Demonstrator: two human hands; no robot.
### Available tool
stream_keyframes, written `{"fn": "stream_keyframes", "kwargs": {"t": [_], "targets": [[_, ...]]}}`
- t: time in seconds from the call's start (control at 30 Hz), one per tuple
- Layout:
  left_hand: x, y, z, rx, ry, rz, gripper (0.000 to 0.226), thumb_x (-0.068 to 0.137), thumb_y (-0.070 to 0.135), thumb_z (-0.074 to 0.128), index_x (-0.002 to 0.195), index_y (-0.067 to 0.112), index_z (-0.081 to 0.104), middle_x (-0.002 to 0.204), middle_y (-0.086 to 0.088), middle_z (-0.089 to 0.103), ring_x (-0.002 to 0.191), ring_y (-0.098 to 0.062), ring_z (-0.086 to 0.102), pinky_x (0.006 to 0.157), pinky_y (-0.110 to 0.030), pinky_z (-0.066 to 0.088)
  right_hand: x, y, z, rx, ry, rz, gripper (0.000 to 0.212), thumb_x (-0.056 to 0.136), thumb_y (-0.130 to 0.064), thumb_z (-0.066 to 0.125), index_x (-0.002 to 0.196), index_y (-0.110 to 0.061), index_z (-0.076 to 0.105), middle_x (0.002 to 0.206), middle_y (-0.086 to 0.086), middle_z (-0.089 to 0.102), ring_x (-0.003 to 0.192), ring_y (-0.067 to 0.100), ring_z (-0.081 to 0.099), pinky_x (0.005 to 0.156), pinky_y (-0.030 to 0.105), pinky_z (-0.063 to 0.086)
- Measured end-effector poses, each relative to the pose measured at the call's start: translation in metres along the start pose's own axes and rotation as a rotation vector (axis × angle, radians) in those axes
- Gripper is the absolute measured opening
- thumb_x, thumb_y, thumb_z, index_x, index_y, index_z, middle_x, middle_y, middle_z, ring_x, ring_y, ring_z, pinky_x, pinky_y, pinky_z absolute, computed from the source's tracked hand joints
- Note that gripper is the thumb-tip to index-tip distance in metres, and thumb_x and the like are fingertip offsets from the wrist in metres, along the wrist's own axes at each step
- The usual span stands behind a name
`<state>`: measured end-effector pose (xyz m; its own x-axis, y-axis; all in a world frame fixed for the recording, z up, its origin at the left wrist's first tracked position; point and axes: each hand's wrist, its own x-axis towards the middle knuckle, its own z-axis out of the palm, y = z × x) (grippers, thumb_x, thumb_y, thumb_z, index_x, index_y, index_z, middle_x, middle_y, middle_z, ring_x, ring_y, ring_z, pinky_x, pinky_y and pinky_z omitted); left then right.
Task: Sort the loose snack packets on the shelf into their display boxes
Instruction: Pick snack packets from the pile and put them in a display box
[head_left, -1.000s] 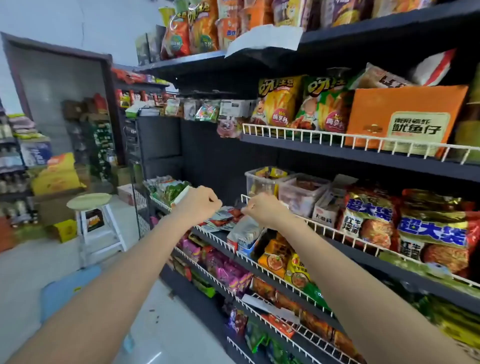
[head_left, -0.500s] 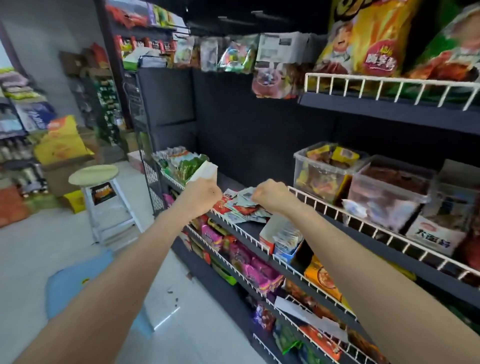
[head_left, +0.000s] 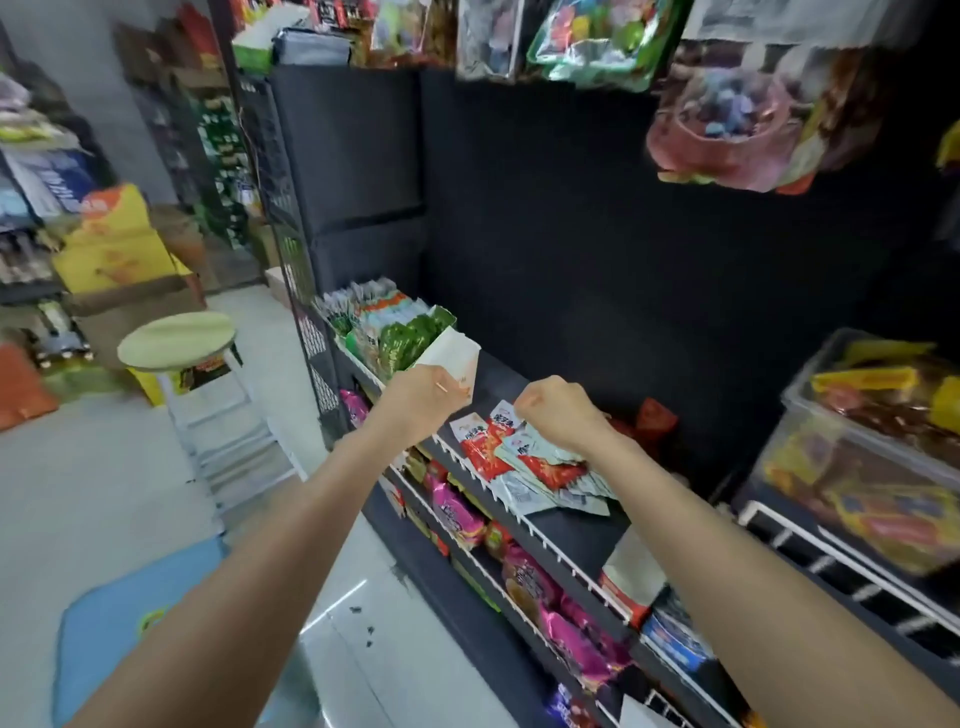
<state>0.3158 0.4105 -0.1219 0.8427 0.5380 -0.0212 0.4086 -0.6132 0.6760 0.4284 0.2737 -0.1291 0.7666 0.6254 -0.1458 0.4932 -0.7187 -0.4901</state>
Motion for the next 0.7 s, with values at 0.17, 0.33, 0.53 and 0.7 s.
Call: {"fn": "stream_keyframes", "kwargs": {"t": [0.17,0.33,0.53,0.7], "targets": [[0.097,-0.039,-0.010,0.043,-0.104,0.049,0.022,0.091,0.021,0.048,0.105,0.016,0.064,0.108,-0.009,0.066,0.091,-0.023,0.064,0.080,-0.033,0.053,0.081,-0.018,0.015,0.120,0.084,0.136,0.025,0.084,-0.012,0.041,0.059,-0.016,0.044,0.077,0.006,0.049,0.069,0.024,0.045,0.058,0.030,0.038],[0.170,-0.065,-0.006,0.078,-0.257,0.090,0.022,0.088,0.022,0.051,0.104,0.016,0.065,0.114,-0.005,0.063,0.094,-0.019,0.058,0.080,-0.026,0.044,0.141,-0.018,0.029,0.175,0.081,0.242,0.021,0.085,-0.014,0.043,0.081,-0.007,0.063,0.092,0.009,0.065,0.080,0.026,0.062,0.073,0.035,0.053],[0.245,-0.089,0.020,0.100,-0.407,0.126,0.026,0.090,0.021,0.049,0.111,0.014,0.063,0.118,-0.007,0.063,0.105,-0.020,0.057,0.079,-0.022,0.040,0.197,0.002,0.051,0.171,0.089,0.357,0.028,0.085,-0.018,0.044,0.092,-0.009,0.069,0.102,0.010,0.068,0.094,0.027,0.064,0.086,0.039,0.053],[0.296,-0.111,0.040,0.176,-0.458,0.167,0.028,0.091,0.019,0.047,0.115,0.011,0.060,0.115,-0.012,0.065,0.108,-0.025,0.059,0.085,-0.024,0.044,0.242,0.018,0.073,0.165,0.099,0.400,0.024,0.086,-0.012,0.042,0.074,-0.008,0.063,0.086,0.008,0.068,0.087,0.028,0.064,0.076,0.035,0.050]]}}
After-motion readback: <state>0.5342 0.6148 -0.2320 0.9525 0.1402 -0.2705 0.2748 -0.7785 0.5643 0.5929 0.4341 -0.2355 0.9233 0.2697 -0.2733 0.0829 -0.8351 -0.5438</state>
